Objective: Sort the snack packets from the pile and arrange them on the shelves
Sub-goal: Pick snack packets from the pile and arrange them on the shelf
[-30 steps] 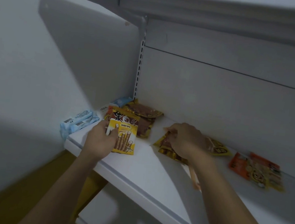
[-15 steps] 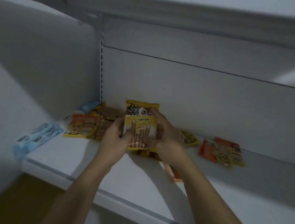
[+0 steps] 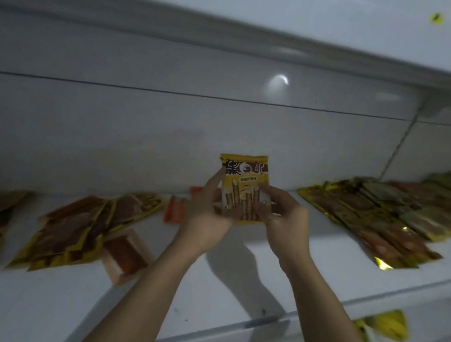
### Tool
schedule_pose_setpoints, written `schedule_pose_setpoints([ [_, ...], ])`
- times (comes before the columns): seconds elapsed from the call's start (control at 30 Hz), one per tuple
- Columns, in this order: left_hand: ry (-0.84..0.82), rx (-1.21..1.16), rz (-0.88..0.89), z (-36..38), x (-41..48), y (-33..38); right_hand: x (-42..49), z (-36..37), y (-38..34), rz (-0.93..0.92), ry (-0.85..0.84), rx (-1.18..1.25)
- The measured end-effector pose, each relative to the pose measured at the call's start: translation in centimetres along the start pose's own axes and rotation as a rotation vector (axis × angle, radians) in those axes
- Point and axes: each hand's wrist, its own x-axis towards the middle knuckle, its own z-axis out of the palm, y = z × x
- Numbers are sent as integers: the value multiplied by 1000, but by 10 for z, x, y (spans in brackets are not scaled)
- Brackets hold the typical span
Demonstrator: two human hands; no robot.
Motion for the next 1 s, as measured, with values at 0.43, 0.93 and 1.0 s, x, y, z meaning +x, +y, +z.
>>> schedule_pose_setpoints([
  [0.43, -249, 9, 67, 241, 25, 28, 37, -230, 68, 75, 293, -187],
  [0.93, -265, 242, 114, 475, 80, 61, 153, -452, 139, 69, 181, -79],
  [1.0, -270, 392, 105, 485, 86, 62, 170, -474, 146, 89, 244, -76],
])
